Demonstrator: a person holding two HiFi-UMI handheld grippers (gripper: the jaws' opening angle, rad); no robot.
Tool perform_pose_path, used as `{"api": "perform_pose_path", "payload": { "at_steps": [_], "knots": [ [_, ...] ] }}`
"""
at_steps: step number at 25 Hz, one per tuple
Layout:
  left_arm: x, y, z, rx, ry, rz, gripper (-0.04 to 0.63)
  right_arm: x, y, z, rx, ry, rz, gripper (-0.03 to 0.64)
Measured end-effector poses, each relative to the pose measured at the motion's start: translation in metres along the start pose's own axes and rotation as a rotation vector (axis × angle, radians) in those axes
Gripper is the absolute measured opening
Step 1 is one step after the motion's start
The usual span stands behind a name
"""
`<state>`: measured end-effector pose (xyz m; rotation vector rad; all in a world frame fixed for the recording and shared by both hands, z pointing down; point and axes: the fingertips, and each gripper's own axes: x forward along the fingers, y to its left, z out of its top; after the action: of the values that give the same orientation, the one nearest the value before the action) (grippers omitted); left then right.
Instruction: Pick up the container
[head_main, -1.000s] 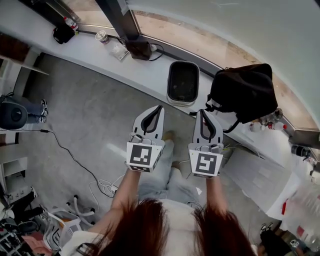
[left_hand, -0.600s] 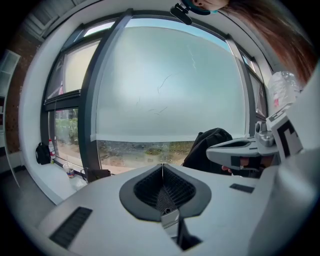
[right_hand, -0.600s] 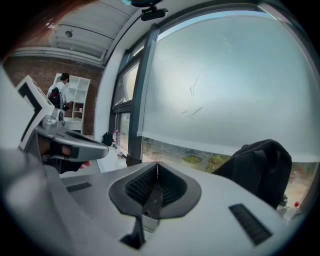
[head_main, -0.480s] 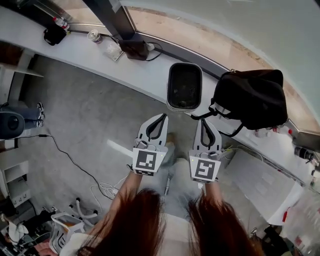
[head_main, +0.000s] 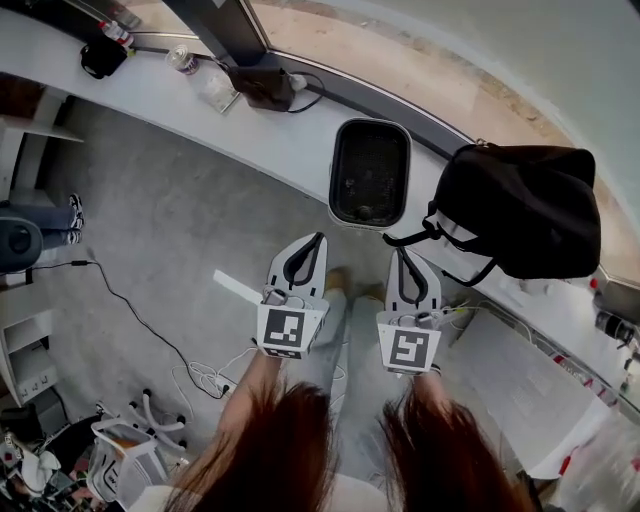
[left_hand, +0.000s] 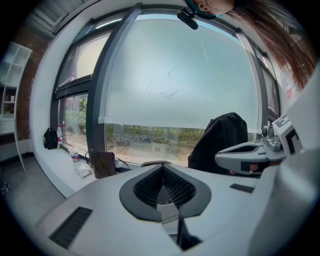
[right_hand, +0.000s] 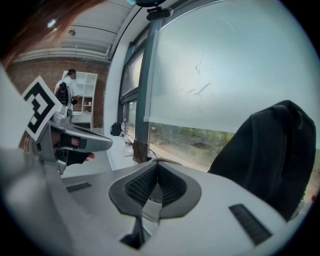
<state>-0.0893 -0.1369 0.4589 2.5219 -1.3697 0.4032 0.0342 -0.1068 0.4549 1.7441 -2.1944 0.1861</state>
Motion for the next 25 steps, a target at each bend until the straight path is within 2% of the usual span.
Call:
{"api": "perform_pose_path", "payload": {
  "at_steps": [9, 15, 21, 25],
  "knots": [
    [0.019, 0.006, -0.066, -0.019, 0.047, 0.055, 0.017, 0.028, 0.002, -0.064, 0.014, 0.047, 0.067, 0.025],
    [0.039, 0.012, -0.112, -0.033, 0.081, 0.065, 0.017, 0.048, -0.001, -0.110, 0.030, 0.083, 0.041, 0.025],
    [0.061, 0.012, -0.147, -0.010, 0.102, 0.049, 0.017, 0.063, 0.004, -0.149, 0.059, 0.109, 0.053, 0.026],
    [0.070, 0.017, -0.176, -0.017, 0.134, 0.056, 0.017, 0.067, 0.009, -0.181, 0.027, 0.162, 0.062, 0.025]
  ]
}}
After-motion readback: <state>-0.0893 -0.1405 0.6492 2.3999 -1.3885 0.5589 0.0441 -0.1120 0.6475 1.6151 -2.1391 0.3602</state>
